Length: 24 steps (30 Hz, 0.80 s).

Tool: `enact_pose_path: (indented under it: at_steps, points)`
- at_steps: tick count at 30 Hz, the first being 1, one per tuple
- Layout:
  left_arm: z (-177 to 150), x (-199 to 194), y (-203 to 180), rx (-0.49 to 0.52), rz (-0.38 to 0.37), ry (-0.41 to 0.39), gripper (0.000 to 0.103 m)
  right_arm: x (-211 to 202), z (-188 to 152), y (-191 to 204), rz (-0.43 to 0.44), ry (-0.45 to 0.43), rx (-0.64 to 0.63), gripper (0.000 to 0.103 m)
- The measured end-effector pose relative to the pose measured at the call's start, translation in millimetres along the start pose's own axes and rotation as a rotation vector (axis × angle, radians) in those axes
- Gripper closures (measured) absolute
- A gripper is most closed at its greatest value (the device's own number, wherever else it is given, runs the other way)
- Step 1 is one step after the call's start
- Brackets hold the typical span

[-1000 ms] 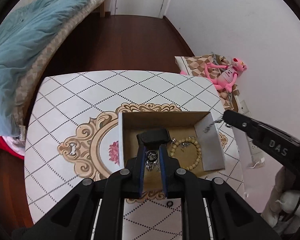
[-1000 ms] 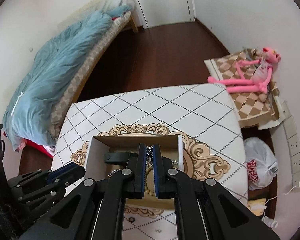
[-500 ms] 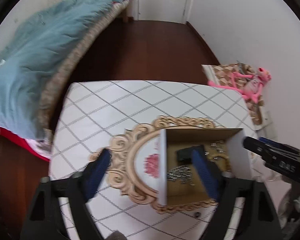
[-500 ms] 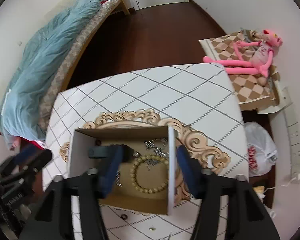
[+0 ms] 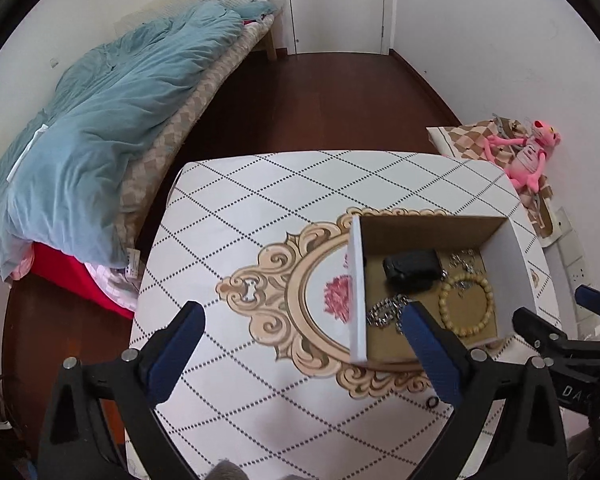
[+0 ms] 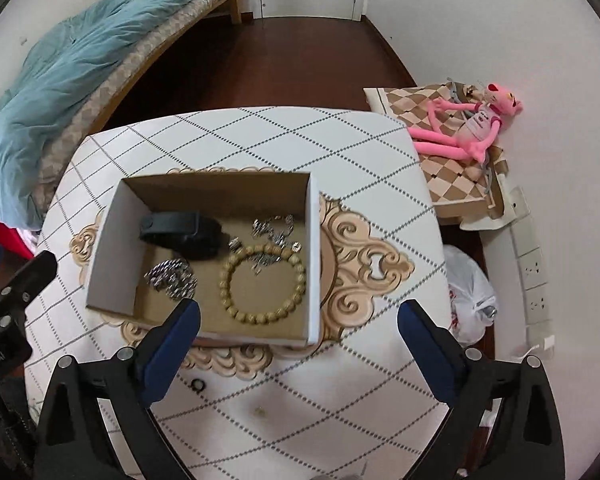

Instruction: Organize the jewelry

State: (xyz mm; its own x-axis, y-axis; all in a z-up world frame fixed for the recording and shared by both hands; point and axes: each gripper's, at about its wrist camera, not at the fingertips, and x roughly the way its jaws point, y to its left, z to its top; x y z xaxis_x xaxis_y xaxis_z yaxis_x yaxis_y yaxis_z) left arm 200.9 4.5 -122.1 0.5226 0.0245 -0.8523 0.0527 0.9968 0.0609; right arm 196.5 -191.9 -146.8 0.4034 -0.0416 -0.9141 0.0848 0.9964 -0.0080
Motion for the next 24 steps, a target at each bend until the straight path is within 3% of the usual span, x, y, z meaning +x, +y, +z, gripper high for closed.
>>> enact_pose_path:
  at_steps: [24]
  points:
    - [-27.0, -105.6, 2.2, 0.002, -0.011, -0.117, 0.002, -123.8, -39.5, 1.2, -0.023, -0.198, 0.036, 0.003]
